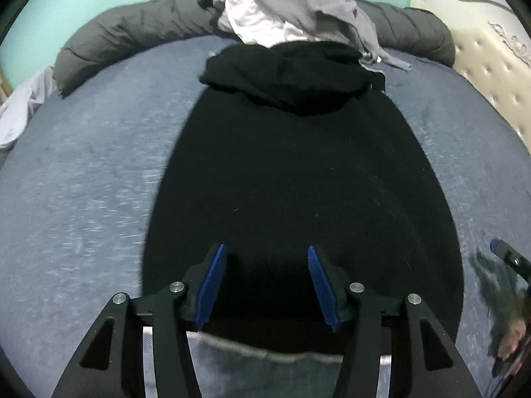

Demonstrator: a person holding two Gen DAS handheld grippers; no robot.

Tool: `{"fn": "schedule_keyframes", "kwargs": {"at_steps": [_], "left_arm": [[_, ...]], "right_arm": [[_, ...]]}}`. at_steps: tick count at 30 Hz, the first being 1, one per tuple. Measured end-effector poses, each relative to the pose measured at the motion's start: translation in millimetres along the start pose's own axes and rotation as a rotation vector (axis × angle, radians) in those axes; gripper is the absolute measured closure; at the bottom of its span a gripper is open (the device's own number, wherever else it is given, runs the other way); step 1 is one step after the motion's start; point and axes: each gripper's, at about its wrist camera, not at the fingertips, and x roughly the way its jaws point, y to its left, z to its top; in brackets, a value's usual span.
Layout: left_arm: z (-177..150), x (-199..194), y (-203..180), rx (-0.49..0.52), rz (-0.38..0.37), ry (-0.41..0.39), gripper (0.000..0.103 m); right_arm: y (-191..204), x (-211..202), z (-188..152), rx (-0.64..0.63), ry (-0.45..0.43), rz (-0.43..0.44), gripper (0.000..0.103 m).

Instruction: Fold clothes

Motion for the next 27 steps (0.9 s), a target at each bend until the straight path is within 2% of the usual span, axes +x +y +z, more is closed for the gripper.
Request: {"fn": "schedule_keyframes", "kwargs": {"at_steps": [2,5,6,8,14,20,25,27], "left_arm": [[2.5,12.6,-0.4,-0.012,-0.012,0.019,0.048],[4.6,21.6,1.0,-0.018,-0.011,0.023,0.085],[5.3,20.2,2.4,-0.020,-0.012,0.017,0.092],[6.5,11.9,3.7,-0.004,-0.017,-0.005,0.097],[13.4,-32.0,16.5,0.026,-0.002,-0.081,0.097],[32.0,-83.5,67.0,-0.034,0.062,-0.165,0.098],[35.4,-95.3,126.5,-0.167,0.108,-0.158,0.098],[29.9,-87.0,135.5,-0.176,0.135,-0.129,0.098]], "right_arm": [[0.0,0.7,0.9,-0.002,0.001,0.002,0.075],[0.5,1.8,1.3,-0.006,0.004,0.004,0.075],[0.5,2.0,1.4,-0.006,0.004,0.004,0.075],[0.3,1.8,1.4,-0.004,0.003,0.004,0.075],[3.0,1.3,-0.6,-0.013,0.003,0.003,0.075],[5.7,1.8,-1.1,-0.021,0.006,0.004,0.075],[8.7,4.2,-2.2,-0.033,0.013,0.005,0.075],[10.3,5.3,-2.7,-0.042,0.018,0.003,0.075]]}}
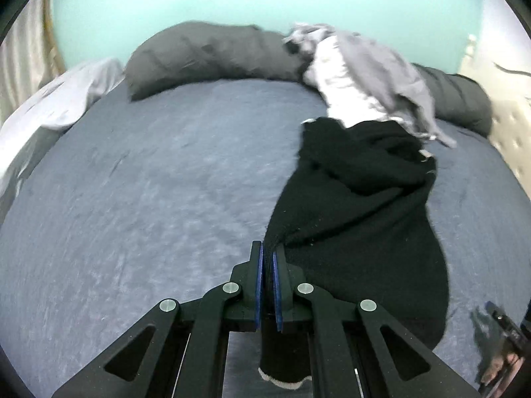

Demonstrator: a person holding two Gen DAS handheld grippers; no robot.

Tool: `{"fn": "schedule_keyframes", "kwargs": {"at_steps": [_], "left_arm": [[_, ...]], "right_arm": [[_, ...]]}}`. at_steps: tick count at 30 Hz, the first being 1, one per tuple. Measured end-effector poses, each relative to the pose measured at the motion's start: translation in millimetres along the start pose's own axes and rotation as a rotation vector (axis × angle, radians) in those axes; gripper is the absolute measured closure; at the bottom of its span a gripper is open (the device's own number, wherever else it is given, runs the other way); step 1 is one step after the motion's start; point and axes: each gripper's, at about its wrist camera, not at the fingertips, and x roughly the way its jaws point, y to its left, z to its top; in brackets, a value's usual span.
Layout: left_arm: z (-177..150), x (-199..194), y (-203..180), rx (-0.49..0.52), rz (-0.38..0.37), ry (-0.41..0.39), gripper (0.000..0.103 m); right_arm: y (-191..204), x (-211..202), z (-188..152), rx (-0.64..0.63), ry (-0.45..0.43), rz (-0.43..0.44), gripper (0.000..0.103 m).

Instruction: Fold clothes

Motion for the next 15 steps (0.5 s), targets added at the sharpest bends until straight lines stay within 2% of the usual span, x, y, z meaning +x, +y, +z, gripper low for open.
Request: {"fn": "schedule_keyframes", "kwargs": {"at_steps": [5,7,11,15], "left_arm": [[-15.9,24.6,7.9,-0.013,0.014,0.047,0.098],[-20.8,29.5,7.4,-0.010,0.011,0.052,0.098],[-27.2,31.2,7.3,0.004,-0.006,0.049,0.098],[-29.0,24.6,8.7,0.021,-0.035,0.036,0.097]], "right_arm": [[7.1,4.5,0.9,-0.005,0.031,0.023,0.074],[14.9,7.8,1.2,-0.019,0.050,0.042,0.059],[33.3,22.4,1.1,-0.042,0.089,0.060,0.056],[57.2,56.3,6.4,-0.077,0.134,0.081,0.054]]}}
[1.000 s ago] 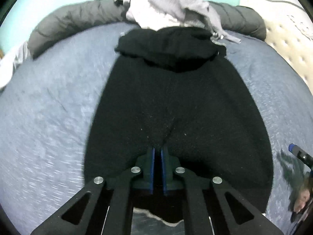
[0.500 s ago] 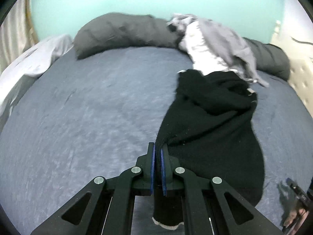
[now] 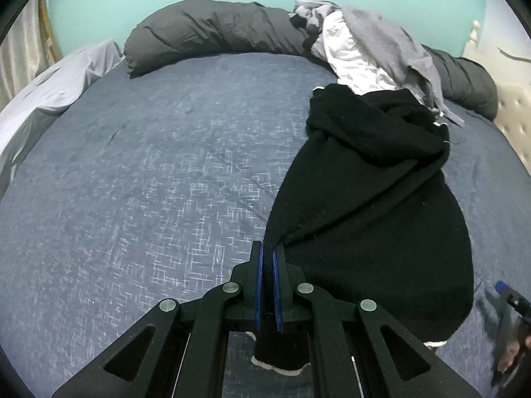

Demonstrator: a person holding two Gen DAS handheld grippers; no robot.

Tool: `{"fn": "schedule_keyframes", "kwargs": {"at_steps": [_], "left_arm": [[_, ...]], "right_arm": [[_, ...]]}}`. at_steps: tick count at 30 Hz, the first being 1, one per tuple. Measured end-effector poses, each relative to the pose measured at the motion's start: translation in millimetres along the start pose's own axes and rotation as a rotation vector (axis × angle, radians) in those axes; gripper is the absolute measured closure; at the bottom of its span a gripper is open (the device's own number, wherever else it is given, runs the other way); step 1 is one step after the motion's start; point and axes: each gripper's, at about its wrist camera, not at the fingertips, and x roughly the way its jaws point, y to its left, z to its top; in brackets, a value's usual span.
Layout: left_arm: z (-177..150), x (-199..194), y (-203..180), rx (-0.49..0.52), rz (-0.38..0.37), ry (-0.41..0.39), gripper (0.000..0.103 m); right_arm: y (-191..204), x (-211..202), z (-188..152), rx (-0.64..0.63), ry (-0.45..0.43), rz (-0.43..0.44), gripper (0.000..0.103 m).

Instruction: Fold clothes

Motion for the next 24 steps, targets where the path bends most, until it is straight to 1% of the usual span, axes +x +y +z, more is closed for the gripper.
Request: {"fn": "schedule_keyframes", "kwargs": {"at_steps": [3,6,8,9,10,11,12,13,15,18,22,24], "left_arm": [[-0.4,-7.0,2.2,0.012,-0.022,-0.011,0.097],[2.2,-7.5,4.5,0.015,-0.036,-0.016,0.097],[2.9,-6.1,5.7,0.016,-0.043,-0.017,0.097],[2.2,-5.7,6.6,0.016,-0.047,-0.016,0.098],[1.5,-5.3,7.4,0.017,-0.051,-0.014,0.098],[0.6,-5.4,7.3,0.017,-0.053,-0.013,0.098],[0.0,-5.9,7.1,0.018,-0.056,-0.011,0.098],[0.0,-7.6,6.1,0.021,-0.057,-0.010,0.098],[1.0,-13.7,2.8,0.030,-0.062,-0.016,0.098],[5.5,-30.2,-4.5,0.044,-0.074,-0.037,0.098],[13.8,-61.7,-16.7,0.054,-0.094,-0.070,0.098],[17.6,-80.4,-23.1,0.055,-0.109,-0.089,0.098]], "right_arm": [[9.8,32.8,8.9,-0.016,0.067,-0.021,0.054],[9.4,57.3,14.6,0.015,0.113,-0.030,0.054],[13.1,66.1,19.7,0.021,0.118,-0.009,0.054],[15.7,70.3,21.6,0.019,0.127,-0.001,0.056],[18.5,74.6,23.1,0.014,0.140,0.005,0.066],[20.6,78.8,24.3,0.014,0.156,0.002,0.070],[22.5,83.0,25.5,0.016,0.172,-0.005,0.080],[23.8,84.1,27.1,0.020,0.180,-0.007,0.088],[27.6,74.1,33.4,0.025,0.160,-0.012,0.091],[39.4,37.5,51.9,-0.007,0.089,-0.014,0.092],[54.5,-34.1,95.1,-0.036,-0.025,-0.028,0.093],[66.2,-73.2,116.5,-0.079,-0.068,-0.055,0.093]]}}
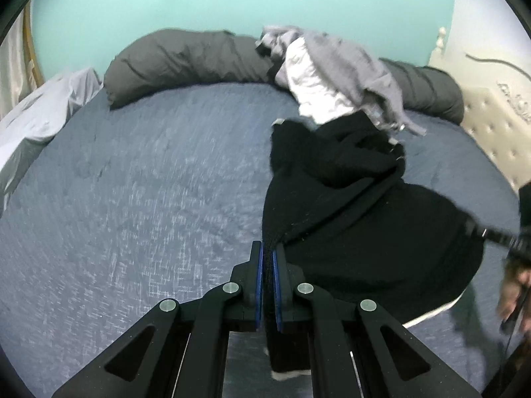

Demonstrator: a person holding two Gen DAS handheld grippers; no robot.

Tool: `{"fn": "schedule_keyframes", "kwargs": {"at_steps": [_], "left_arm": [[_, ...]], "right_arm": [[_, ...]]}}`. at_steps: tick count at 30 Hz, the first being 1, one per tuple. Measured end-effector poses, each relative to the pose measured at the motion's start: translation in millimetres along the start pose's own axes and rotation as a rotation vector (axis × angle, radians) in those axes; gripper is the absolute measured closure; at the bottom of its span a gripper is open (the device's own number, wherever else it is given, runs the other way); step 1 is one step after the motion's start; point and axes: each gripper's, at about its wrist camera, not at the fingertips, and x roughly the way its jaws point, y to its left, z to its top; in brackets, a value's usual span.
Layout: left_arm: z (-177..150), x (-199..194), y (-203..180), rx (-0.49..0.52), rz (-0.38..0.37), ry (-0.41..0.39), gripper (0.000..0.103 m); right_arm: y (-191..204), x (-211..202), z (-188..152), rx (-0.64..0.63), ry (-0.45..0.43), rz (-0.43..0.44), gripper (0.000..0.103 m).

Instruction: Fold clothes

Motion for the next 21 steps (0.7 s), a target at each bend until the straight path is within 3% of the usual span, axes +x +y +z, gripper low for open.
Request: {"fn": "schedule_keyframes", "kwargs": {"at_steps": [6,10,14,17,21], "left_arm": [[9.0,-64.3,-29.2,0.016,-0.065,-0.061,0.098],[-6.8,-94.3,-44.0,0.035,-0.094,-0.066,0.097],[-48.5,-85.8,-48.6,0.047,-0.100,0.026,0.097],[-82.9,-70.8,-46.5,0.035,-0.107,0.100,0.097],[-121.8,-47.2,-36.0,0.000,-0.096,0.188,0.095]], "right_arm": [[27.6,-95.9,45.6,-0.101,-0.083,-0.066,0.093],[47.3,-118.5,42.7,-0.169,-0.023,-0.074,0.093],[58.3,-96.9,6.9,-0.237,0.094,-0.069,0.092],[62.5,-57.9,-34.5,-0.265,0.245,-0.016,0.092],[64.4,-21.7,-80.9,-0.286,0.343,0.028,0.088]]}}
